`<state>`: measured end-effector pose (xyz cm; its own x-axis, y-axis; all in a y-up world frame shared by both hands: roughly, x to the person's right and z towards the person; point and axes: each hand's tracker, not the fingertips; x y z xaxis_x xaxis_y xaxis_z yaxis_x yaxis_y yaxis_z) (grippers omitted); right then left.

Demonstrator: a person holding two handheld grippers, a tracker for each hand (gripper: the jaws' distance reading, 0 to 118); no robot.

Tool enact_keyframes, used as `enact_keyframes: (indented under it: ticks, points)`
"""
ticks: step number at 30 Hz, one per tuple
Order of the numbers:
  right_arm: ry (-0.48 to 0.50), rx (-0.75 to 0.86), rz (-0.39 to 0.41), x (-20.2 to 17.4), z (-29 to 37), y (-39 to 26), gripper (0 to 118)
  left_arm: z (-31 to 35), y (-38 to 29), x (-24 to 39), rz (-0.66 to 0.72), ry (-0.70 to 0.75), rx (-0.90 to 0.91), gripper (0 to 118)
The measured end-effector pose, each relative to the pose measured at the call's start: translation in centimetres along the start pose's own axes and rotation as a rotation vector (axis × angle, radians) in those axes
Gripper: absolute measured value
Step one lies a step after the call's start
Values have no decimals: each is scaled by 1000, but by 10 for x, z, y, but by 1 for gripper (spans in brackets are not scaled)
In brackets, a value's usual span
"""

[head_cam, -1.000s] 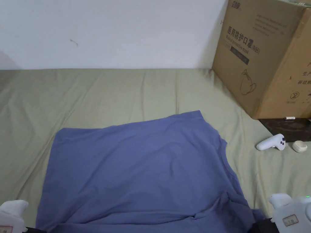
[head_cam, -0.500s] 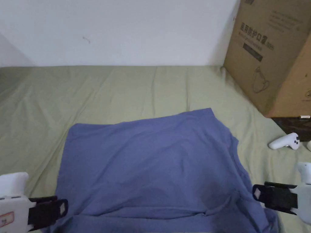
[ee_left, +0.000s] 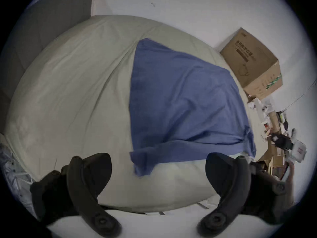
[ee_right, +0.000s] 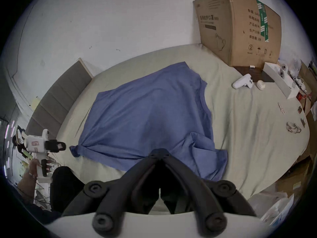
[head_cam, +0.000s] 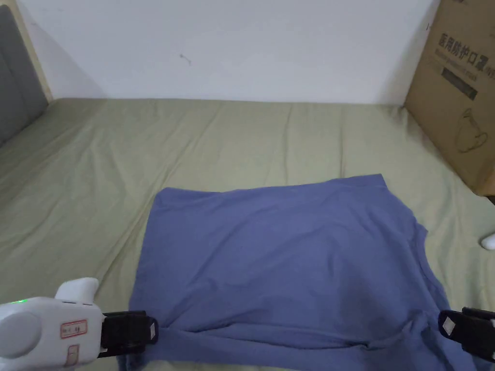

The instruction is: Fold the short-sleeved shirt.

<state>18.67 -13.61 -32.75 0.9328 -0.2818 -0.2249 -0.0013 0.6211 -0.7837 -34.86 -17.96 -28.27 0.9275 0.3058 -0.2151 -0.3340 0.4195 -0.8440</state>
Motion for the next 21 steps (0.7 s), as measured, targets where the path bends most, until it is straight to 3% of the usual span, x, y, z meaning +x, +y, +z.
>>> enact_keyframes:
  ticks: [2, 3, 4, 5, 6, 7, 13, 15, 16, 17, 18, 20, 21]
  points:
    - [-2, -12, -9, 3, -4, -2, 0, -12, 3, 13, -47, 63, -23, 112]
    - [-10, -18, -13, 3, -4, -2, 0, -18, 2, 16, -96, 35, -59, 103]
    - [-18, -24, -17, 5, -5, -3, 0, -23, 0, 20, -135, 39, -93, 86]
    - [-23, -29, -20, 8, -7, -3, 0, -27, -3, 25, -169, 72, -117, 56]
    - [-28, -32, -24, 11, -8, -4, 0, -33, -6, 24, -203, 110, -124, 11]
    - [-34, -32, -27, 14, -7, -3, 0, -29, -9, 27, -205, 108, -96, 6]
    - [-106, -74, -7, 43, 4, -6, 0, 17, 1, 8, -188, 56, 101, 5]
    - [-123, -147, -21, 58, 1, -5, 4, 33, -17, 28, -195, 43, 118, 5]
    - [-131, -175, -28, 65, -3, -5, 34, 37, -19, 30, -195, 42, 134, 5]
    - [-135, -196, -30, 71, -8, -6, 80, 40, -20, 32, -191, 37, 141, 5]
    - [-138, -239, -20, 76, -17, -7, 118, 41, -16, 42, -192, 35, 152, 5]
    - [-203, -325, 29, 83, -26, -7, 115, 43, -19, 50, -205, 42, 176, 5]
    - [-175, -337, 5, 82, -38, 4, 115, 42, -20, 54, -223, 59, 185, 5]
